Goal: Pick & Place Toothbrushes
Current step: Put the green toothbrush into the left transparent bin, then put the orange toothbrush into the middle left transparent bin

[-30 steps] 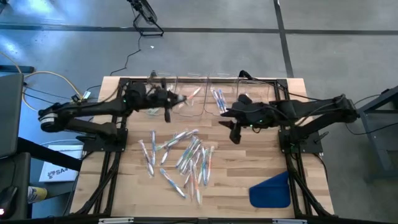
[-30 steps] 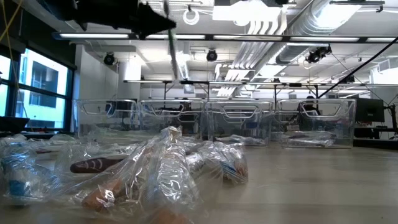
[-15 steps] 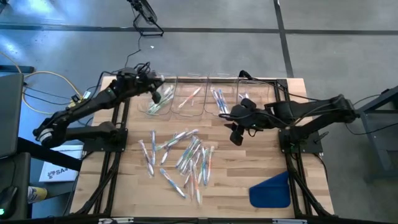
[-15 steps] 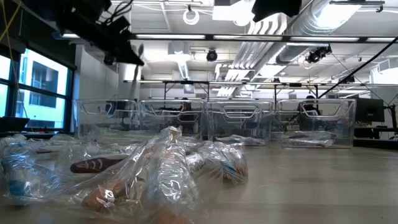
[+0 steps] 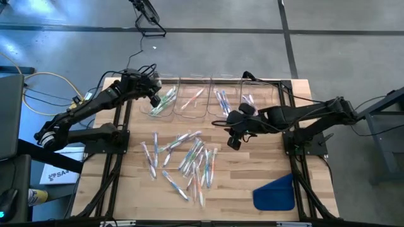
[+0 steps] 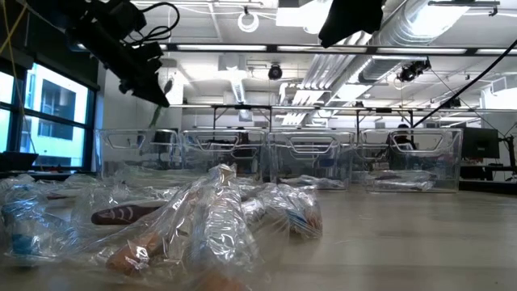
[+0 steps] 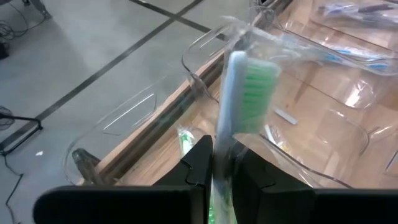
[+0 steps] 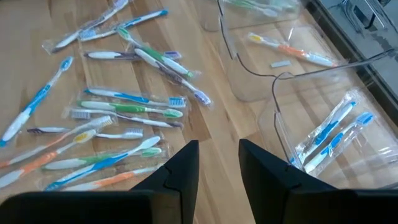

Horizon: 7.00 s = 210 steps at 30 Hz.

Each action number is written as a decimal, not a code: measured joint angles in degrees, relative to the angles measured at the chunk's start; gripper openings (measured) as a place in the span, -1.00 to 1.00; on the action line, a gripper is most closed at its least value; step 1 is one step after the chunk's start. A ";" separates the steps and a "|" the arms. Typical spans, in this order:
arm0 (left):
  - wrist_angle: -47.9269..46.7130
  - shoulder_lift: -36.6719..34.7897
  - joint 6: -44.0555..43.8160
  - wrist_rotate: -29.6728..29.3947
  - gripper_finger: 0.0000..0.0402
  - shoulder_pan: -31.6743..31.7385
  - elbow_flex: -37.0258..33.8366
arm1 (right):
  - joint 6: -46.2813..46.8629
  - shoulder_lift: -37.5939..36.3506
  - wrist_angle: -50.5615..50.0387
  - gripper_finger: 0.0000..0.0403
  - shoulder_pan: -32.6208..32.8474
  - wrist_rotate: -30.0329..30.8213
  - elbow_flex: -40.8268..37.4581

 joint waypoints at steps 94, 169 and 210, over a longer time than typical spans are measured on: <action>4.06 -12.80 18.60 8.47 -1.00 -28.16 -0.02 | 26.31 8.86 20.25 -0.99 7.23 26.19 -0.04; -5.26 -13.40 18.53 5.03 -1.00 -28.92 -0.02 | 69.89 35.04 -3.50 -0.50 8.92 -2.48 13.03; -6.92 -13.40 18.12 4.87 -1.00 -28.90 -0.02 | 74.10 34.77 -1.62 -0.85 5.58 -15.06 -0.59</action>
